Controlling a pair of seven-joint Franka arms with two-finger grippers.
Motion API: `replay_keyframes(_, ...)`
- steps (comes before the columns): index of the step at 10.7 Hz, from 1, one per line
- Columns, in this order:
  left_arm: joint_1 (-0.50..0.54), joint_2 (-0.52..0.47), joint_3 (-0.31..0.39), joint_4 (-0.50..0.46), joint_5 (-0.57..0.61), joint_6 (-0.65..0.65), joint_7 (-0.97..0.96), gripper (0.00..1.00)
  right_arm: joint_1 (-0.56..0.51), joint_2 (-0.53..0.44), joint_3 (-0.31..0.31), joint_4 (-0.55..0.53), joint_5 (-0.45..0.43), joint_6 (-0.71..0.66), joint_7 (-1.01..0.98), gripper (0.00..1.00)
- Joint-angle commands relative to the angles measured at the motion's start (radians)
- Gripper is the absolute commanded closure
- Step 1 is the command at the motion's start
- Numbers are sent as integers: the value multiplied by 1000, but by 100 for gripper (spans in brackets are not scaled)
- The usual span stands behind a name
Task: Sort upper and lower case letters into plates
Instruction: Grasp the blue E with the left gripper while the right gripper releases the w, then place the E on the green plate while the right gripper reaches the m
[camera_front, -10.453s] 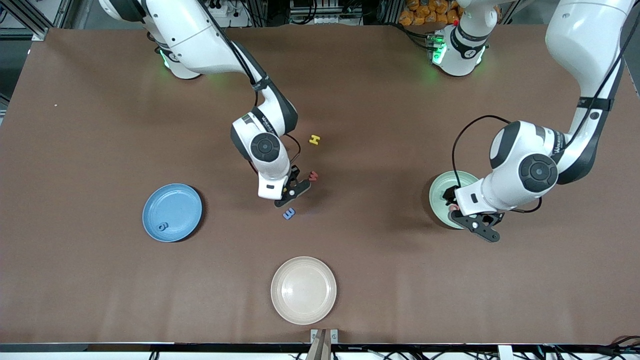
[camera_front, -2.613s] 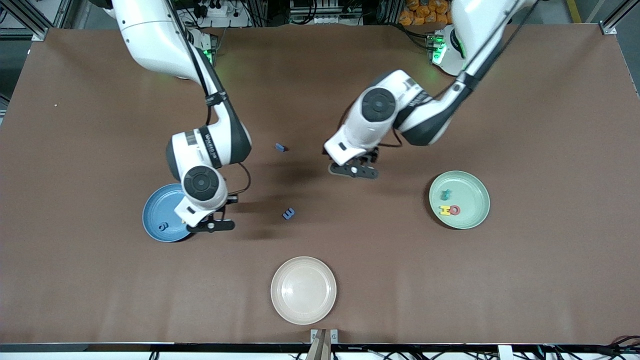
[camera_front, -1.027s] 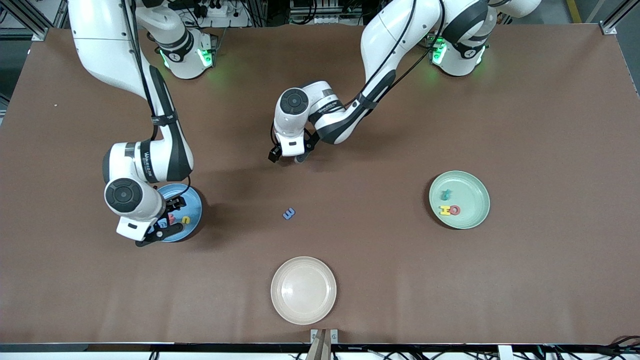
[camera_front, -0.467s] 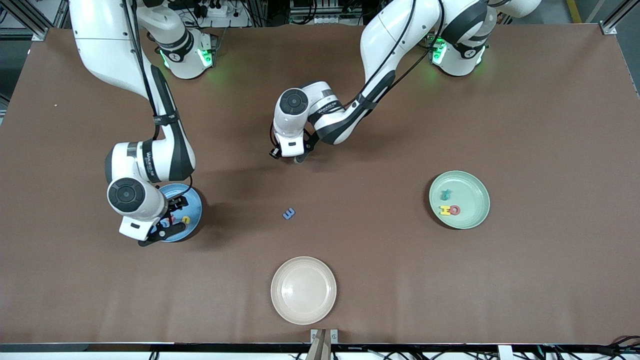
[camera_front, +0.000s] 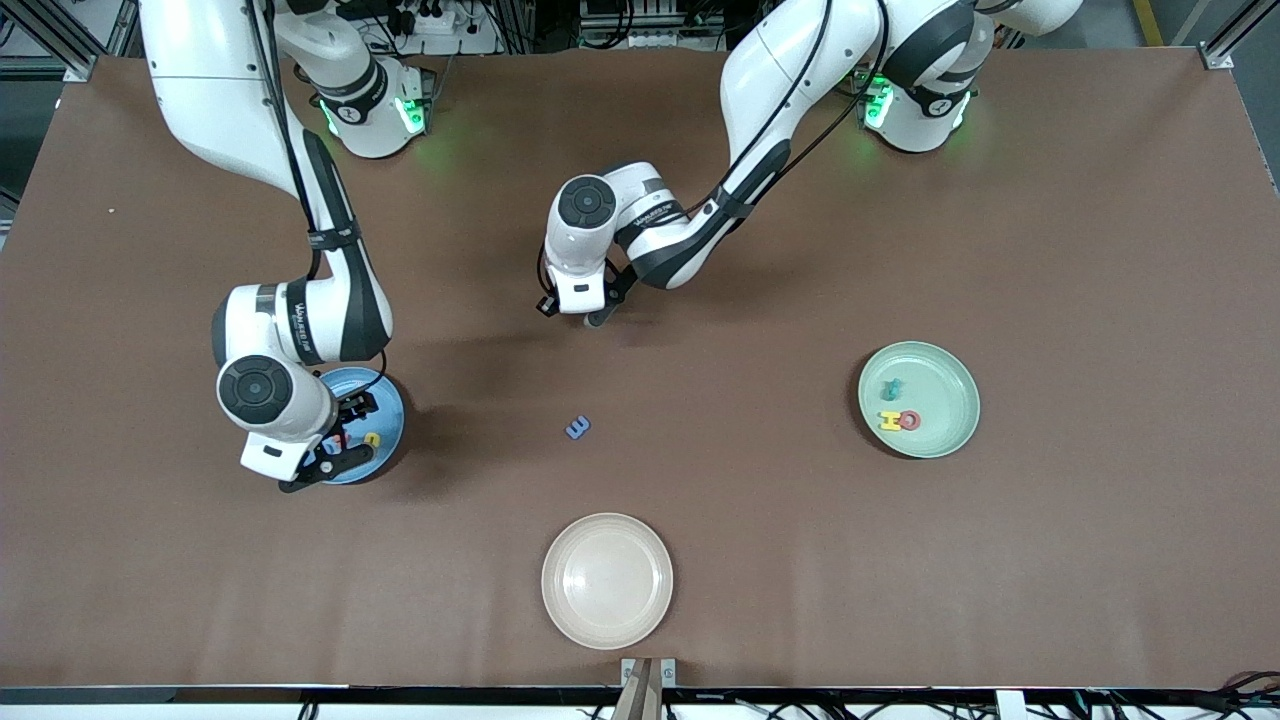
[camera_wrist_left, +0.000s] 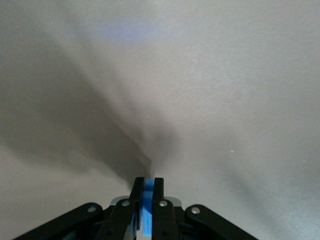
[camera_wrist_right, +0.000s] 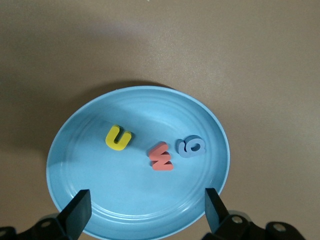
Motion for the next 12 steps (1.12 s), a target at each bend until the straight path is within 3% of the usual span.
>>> replay_keyframes(1,56,-80,9,-25,25,-46,175,100,7,-29,30,-16,10,1,-2,0)
replay_keyframes(4,195,-172,3,-31,61,-193,492,100,30,0,82,52,168,-1,82,0)
replay_keyframes(5,252,-210,-2,-54,61,-242,644,100,55,6,82,79,173,-4,166,0)
replay_keyframes(10,578,-449,-3,-341,61,-270,1414,100,156,55,89,196,181,-10,794,0)
replay_keyframes(12,675,-502,-2,-456,61,-270,1612,100,165,67,99,205,213,1,1057,0)
